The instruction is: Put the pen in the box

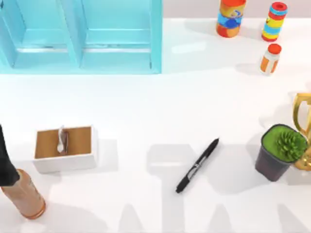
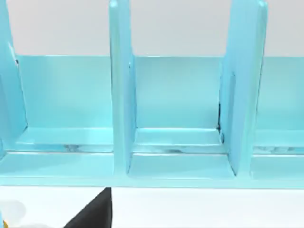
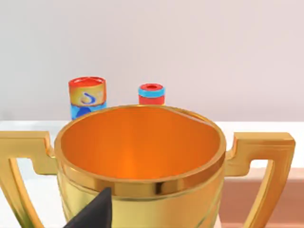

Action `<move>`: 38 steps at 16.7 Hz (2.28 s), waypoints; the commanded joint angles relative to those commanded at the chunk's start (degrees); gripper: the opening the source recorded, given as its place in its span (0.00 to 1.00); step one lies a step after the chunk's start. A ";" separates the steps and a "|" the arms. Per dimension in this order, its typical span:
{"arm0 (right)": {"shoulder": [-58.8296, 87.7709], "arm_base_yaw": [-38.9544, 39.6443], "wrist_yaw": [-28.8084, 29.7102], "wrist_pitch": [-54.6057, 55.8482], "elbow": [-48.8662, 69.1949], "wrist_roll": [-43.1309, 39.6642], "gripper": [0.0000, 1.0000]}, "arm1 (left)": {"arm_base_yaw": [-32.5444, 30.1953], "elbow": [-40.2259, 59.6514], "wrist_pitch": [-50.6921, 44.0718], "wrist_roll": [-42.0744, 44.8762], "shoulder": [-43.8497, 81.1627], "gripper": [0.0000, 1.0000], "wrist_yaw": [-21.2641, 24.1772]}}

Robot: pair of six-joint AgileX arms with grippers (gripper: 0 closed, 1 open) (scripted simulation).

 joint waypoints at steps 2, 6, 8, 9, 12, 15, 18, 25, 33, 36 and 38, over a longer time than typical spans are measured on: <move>0.00 0.00 0.00 0.00 0.00 0.00 1.00 | 0.00 0.00 0.00 0.00 0.00 1.00 0.00; 4.95 1.17 0.04 -3.50 3.92 3.70 1.00 | 0.00 0.00 0.00 0.00 0.00 1.00 0.00; 9.83 2.58 -0.05 -6.82 8.57 7.99 1.00 | 0.00 0.00 0.00 0.00 0.00 1.00 0.00; 12.64 3.46 -0.11 -8.70 11.40 10.59 1.00 | 0.00 0.00 0.00 0.00 0.00 1.00 0.00; 22.40 6.77 -0.42 -15.06 21.58 19.92 1.00 | 0.00 0.00 0.00 0.00 0.00 1.00 0.00; 33.72 10.89 -0.84 -22.05 33.32 30.69 1.00 | 0.00 0.00 0.00 0.00 0.00 1.00 0.00; 46.13 15.51 -1.31 -29.19 45.57 41.90 1.00 | 0.00 0.00 0.00 0.00 0.00 1.00 0.00; 76.44 26.24 -1.98 -44.56 70.74 64.12 1.00 | 0.00 0.00 0.00 0.00 0.00 1.00 0.00; 106.33 34.63 -1.21 -56.93 85.11 74.51 1.00 | 0.00 0.00 0.00 0.00 0.00 1.00 0.00; 112.28 36.38 -0.92 -59.20 86.76 74.96 1.00 | 0.00 0.00 0.00 0.00 0.00 1.00 0.00; 113.77 36.85 -0.83 -59.75 87.09 74.95 1.00 | 0.00 0.00 0.00 0.00 0.00 1.00 0.00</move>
